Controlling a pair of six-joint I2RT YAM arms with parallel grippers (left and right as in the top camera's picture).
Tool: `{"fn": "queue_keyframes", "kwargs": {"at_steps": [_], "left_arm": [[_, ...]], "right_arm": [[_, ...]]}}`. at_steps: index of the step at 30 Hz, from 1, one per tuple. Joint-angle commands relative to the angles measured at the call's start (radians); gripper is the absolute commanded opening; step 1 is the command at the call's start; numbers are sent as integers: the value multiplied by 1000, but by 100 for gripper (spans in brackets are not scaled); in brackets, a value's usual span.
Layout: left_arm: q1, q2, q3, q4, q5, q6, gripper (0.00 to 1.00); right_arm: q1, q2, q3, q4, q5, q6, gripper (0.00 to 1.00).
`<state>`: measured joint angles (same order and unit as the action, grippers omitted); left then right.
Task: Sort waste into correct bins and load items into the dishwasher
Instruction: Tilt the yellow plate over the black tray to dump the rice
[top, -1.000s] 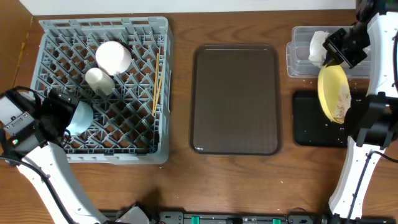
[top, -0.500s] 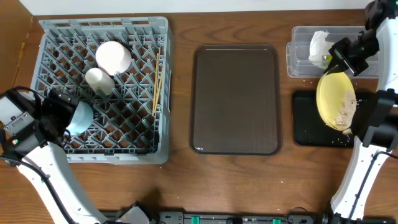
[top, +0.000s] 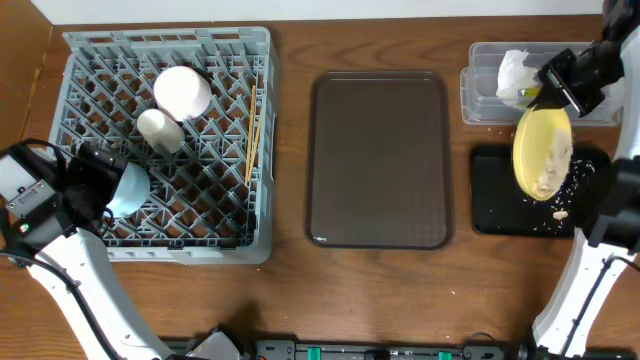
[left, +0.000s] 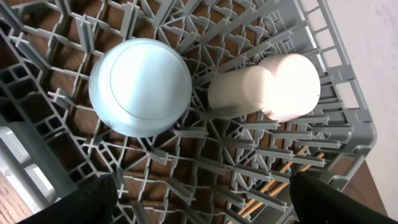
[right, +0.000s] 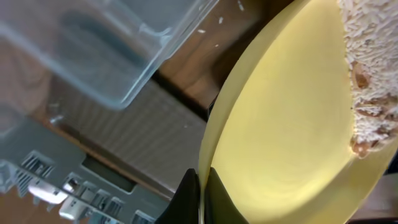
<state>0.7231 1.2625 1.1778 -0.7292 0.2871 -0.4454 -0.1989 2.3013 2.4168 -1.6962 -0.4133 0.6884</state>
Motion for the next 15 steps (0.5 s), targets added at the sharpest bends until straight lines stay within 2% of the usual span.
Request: {"fn": "queue_keyframes", "kwargs": {"at_steps": [1, 7, 15], "left_arm": [[0, 6, 2, 0, 8, 2, 90], [0, 6, 2, 0, 8, 2, 90], [0, 5, 2, 0, 8, 2, 90]], "right_arm": [[3, -85, 0, -3, -14, -35, 1], [4, -115, -23, -3, -35, -70, 1], [-1, -119, -146, -2, -40, -73, 1]]}}
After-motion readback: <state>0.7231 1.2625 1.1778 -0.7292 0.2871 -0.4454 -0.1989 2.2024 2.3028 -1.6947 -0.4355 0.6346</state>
